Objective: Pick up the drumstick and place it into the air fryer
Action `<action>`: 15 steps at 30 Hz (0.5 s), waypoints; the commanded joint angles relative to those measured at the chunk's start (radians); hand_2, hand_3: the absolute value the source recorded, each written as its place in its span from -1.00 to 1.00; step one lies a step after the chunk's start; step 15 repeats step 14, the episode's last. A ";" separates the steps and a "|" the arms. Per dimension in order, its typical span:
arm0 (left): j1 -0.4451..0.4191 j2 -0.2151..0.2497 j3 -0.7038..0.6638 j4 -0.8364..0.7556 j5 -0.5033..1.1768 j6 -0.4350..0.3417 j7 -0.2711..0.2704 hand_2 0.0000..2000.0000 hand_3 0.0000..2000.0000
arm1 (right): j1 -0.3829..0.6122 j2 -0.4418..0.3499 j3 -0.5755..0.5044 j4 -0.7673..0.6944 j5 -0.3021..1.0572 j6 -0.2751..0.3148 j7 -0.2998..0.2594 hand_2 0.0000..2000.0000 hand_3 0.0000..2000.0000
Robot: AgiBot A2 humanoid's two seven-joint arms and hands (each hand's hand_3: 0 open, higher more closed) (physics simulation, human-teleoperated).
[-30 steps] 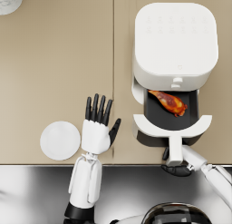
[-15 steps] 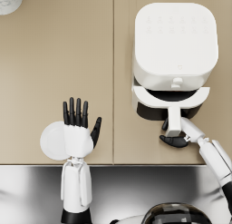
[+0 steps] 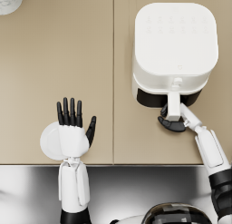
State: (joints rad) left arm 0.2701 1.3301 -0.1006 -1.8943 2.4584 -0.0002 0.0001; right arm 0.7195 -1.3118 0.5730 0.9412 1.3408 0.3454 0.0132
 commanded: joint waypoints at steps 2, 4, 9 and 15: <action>0.001 0.000 0.000 0.002 0.000 0.000 0.000 -1.00 -1.00 | -0.032 -0.046 -0.088 -0.003 0.000 0.017 -0.015 1.00 1.00; 0.001 0.000 0.000 0.004 0.000 0.000 0.000 -1.00 -1.00 | -0.047 -0.070 -0.134 -0.004 0.001 0.028 -0.023 1.00 1.00; 0.001 0.000 0.000 0.005 0.000 0.000 0.000 -1.00 -1.00 | -0.061 -0.096 -0.175 -0.003 0.001 0.006 -0.026 1.00 1.00; 0.001 0.000 0.000 0.005 0.000 0.000 0.000 -1.00 -1.00 | -0.067 -0.099 -0.182 0.003 -0.002 -0.001 -0.020 1.00 1.00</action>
